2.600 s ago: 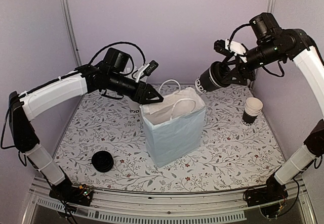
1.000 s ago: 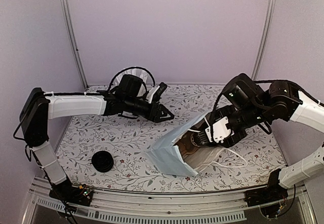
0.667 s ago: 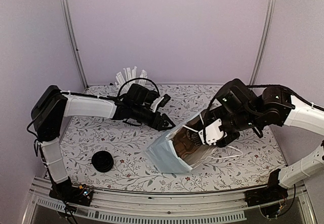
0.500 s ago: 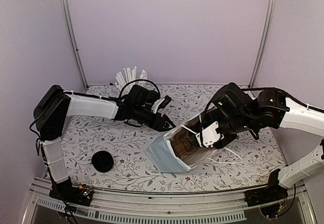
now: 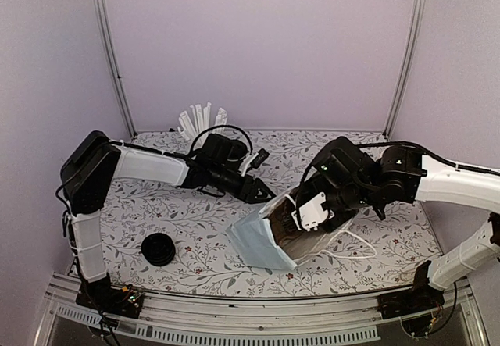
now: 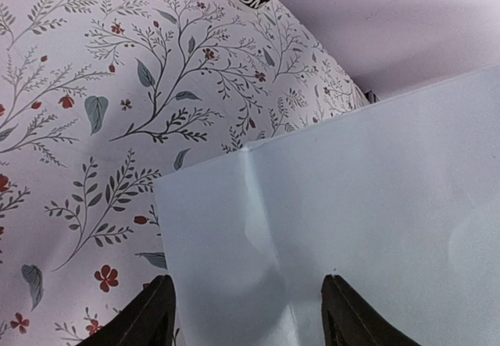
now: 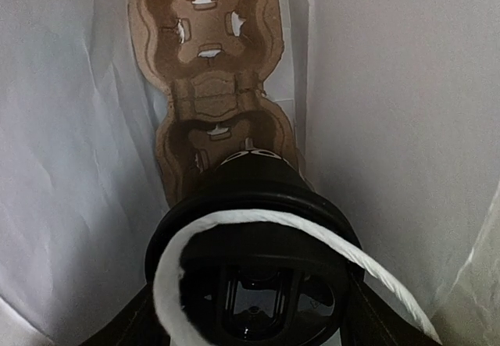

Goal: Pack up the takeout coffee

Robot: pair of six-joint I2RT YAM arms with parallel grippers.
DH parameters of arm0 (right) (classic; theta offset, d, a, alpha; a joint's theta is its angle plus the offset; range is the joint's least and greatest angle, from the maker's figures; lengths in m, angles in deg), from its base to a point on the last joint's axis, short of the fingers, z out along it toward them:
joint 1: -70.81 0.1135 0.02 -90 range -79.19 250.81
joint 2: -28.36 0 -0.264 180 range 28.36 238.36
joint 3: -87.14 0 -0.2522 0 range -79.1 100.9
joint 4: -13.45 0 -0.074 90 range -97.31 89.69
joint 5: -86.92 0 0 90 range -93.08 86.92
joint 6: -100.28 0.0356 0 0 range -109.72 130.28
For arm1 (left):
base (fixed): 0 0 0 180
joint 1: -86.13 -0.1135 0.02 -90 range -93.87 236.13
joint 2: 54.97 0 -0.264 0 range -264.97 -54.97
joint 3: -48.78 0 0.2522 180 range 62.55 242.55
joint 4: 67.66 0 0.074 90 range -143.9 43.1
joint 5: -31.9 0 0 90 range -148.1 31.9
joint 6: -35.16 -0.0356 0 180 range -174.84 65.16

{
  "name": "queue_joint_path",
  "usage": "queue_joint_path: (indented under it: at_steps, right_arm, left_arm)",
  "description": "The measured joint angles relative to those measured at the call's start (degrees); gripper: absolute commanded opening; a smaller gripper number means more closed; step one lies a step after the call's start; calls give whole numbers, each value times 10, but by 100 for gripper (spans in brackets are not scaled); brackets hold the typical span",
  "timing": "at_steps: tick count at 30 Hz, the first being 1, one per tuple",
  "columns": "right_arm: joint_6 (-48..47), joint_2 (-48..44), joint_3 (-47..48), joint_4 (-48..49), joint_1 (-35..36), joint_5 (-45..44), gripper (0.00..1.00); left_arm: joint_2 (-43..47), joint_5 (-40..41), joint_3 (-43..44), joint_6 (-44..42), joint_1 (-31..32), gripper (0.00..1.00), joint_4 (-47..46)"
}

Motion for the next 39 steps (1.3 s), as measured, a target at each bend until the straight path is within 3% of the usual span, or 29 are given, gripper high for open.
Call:
queue_joint_path:
  at_steps: [22, 39]
  right_arm:
    - [23, 68, 12, 8, 1, -3, 34]
    - [133, 203, 202, -178, -10, 90, 34]
  left_arm:
    - [-14, -39, 1, 2, -1, 65, -20]
    - [32, -34, -68, 0, -9, 65, -21]
